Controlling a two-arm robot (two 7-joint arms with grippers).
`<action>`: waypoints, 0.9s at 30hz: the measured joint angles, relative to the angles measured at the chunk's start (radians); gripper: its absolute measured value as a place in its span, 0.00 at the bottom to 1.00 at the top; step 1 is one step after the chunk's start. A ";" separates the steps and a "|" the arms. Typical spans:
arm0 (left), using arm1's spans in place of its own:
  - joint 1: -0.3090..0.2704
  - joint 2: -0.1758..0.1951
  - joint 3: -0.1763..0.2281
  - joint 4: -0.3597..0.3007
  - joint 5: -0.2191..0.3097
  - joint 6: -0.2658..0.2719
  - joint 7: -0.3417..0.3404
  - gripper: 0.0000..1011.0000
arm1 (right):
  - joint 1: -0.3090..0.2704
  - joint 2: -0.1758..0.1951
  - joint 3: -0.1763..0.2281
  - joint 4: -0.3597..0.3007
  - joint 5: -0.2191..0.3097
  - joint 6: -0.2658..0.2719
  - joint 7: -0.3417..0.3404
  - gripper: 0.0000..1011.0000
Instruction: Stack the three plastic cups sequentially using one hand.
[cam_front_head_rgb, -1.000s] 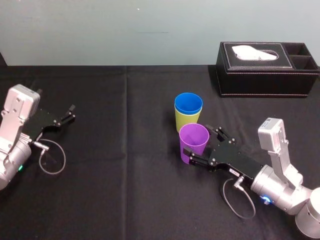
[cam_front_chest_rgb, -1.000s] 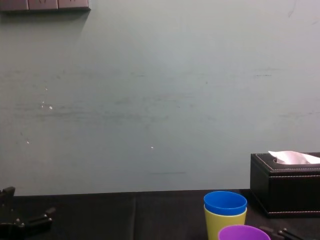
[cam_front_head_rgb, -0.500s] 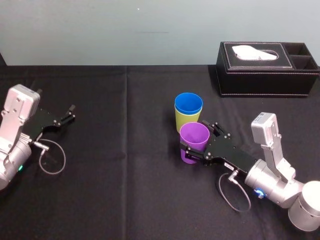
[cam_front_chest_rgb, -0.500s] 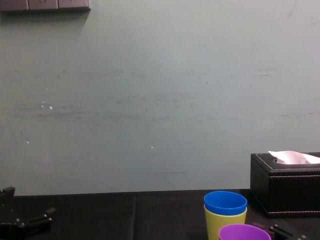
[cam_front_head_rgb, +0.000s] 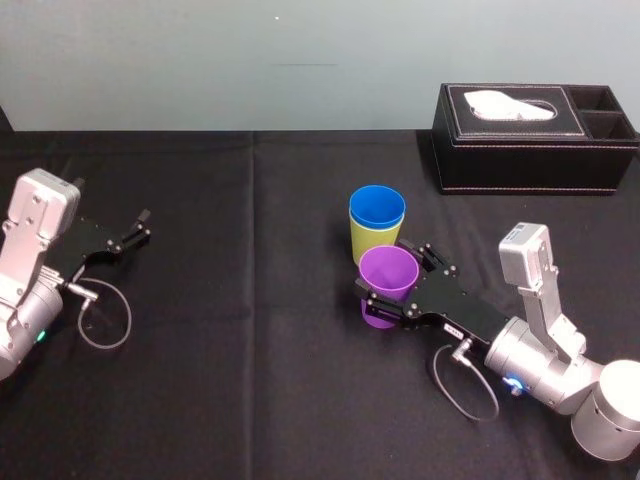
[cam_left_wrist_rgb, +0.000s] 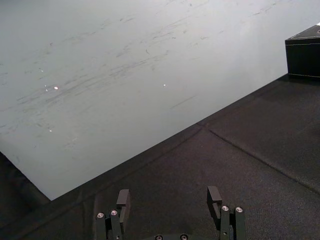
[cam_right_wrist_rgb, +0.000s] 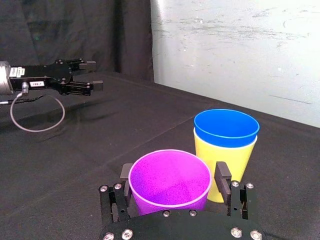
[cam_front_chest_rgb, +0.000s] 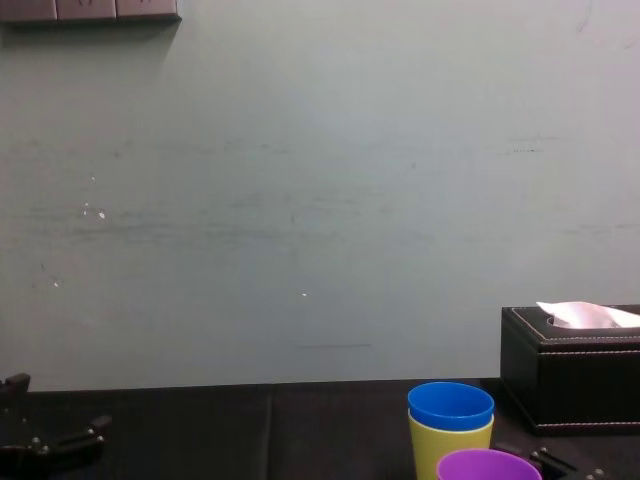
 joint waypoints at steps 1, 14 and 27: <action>0.000 0.000 0.000 0.000 0.000 0.000 0.000 1.00 | 0.000 0.000 0.000 0.000 0.000 0.000 0.000 0.99; 0.000 0.000 0.000 0.000 0.000 0.000 0.000 1.00 | 0.000 0.001 0.001 0.000 -0.001 0.001 0.000 0.81; 0.000 0.000 0.000 0.000 0.000 0.000 0.000 1.00 | -0.014 0.019 0.006 -0.057 -0.006 0.019 -0.011 0.74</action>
